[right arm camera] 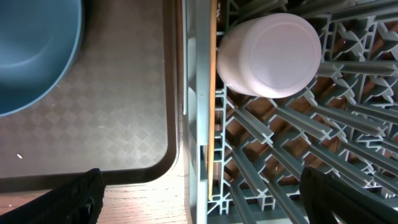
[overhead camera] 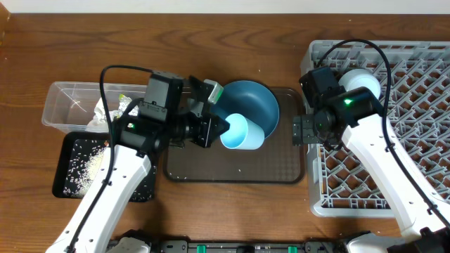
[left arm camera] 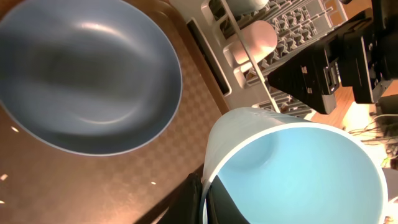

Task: Sort waste into correct bins and load items into the dishwasher rack
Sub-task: 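Grasp the light-blue cup with left gripper and lift it, then hand the light-blue cup from left gripper to right gripper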

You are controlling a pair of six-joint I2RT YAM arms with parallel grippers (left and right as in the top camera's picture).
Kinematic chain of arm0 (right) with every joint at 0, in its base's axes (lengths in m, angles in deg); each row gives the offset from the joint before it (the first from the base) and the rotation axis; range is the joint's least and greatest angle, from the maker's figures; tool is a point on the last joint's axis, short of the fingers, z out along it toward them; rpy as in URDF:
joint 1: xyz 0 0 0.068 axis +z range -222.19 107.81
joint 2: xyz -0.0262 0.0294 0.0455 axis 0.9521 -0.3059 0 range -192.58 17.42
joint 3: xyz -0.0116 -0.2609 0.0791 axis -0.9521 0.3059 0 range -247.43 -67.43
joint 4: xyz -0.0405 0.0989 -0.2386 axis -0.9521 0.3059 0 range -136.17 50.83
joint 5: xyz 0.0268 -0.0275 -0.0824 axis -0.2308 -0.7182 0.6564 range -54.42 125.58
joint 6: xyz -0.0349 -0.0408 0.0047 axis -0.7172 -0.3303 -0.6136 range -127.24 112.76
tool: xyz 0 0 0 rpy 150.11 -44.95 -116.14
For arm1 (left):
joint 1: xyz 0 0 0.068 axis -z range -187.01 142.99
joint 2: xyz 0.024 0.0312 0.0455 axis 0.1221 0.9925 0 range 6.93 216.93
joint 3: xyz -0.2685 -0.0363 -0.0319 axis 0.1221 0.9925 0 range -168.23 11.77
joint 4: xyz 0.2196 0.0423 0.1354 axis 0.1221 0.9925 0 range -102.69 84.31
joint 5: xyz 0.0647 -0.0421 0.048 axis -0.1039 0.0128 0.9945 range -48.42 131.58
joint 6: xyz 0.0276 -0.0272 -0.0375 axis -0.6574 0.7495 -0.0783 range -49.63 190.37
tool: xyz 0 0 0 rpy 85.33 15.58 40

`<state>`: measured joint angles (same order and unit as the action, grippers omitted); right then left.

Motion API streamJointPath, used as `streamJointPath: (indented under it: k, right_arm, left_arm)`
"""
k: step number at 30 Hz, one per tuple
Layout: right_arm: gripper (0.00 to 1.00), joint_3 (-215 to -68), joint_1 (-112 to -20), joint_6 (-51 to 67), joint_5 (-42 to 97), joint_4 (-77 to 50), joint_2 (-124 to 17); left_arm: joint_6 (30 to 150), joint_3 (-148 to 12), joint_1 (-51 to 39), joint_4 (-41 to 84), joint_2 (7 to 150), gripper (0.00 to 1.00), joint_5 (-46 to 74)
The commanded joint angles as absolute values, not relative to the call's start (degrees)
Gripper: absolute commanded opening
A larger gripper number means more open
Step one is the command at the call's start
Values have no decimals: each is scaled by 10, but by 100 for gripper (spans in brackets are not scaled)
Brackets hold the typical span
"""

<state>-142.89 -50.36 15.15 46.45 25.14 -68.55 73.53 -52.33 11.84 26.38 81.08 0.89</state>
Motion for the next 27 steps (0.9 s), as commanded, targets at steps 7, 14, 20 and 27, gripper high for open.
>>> streamJointPath:
  k: [7,14,20,27]
  right_arm:
    - [99,-1428,-515,143,373,254,-680]
    - [99,-1428,-515,-35,134,197,-680]
    - [99,-1428,-515,-200,-102,183,-680]
    - [97,-1428,-515,-296,-213,161,-680]
  left_arm:
    - [590,-522,35,299,810,6,-131]
    - [582,-522,-29,320,811,6,-183]
    - [576,-522,-74,338,826,6,-260]
    - [560,-519,-77,340,868,6,-357]
